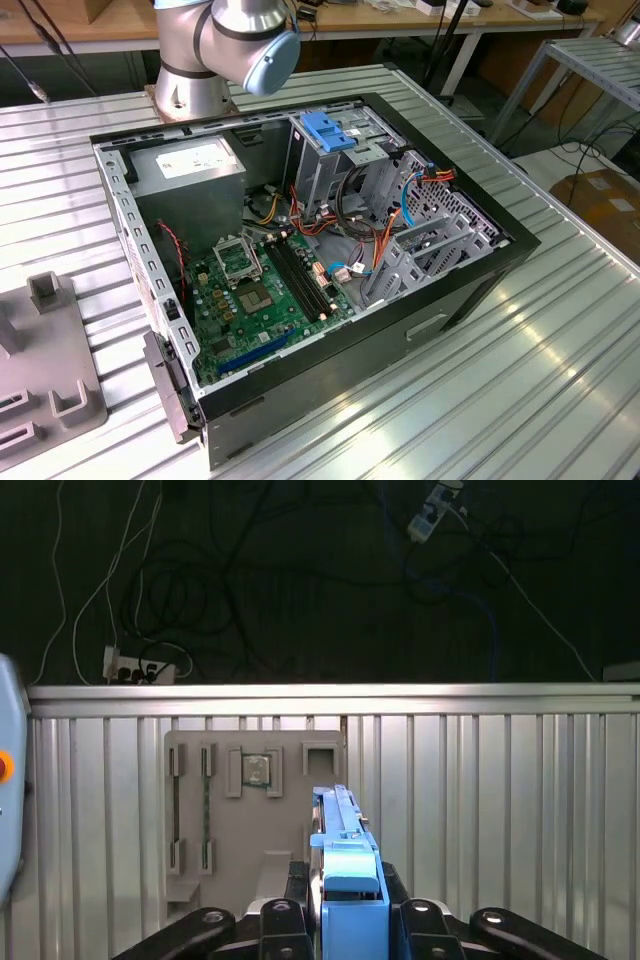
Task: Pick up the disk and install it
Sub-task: 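Pick up the disk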
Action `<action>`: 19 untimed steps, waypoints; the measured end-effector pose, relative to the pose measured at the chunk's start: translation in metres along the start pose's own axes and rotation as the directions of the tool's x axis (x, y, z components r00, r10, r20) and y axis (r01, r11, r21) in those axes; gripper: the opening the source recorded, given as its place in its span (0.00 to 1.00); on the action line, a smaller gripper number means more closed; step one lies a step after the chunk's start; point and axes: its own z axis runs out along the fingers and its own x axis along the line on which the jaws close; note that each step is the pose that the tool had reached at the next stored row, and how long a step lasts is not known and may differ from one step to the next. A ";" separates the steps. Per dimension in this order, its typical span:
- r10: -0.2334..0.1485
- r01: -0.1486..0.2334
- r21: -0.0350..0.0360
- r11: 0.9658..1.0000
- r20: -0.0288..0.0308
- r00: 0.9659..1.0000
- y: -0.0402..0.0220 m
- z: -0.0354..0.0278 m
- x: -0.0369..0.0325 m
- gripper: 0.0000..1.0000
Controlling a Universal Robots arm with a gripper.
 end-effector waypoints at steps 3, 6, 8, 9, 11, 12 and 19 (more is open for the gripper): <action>0.000 0.000 0.000 1.000 0.000 1.000 -0.0112 0.0000 -0.0001 0.37; 0.000 0.000 0.000 1.000 0.000 1.000 -0.0221 0.0000 -0.0003 0.37; 0.000 0.000 0.000 1.000 0.000 1.000 -0.0275 -0.0009 -0.0004 0.37; 0.000 0.000 0.000 1.000 0.000 1.000 -0.0285 -0.0021 -0.0004 0.37; 0.000 0.000 0.000 1.000 0.000 1.000 -0.0302 -0.0058 -0.0005 0.37; 0.000 0.000 0.000 1.000 0.000 1.000 -0.0313 -0.0073 -0.0005 0.37; 0.000 0.000 0.000 1.000 0.000 1.000 -0.0453 -0.0077 -0.0007 0.37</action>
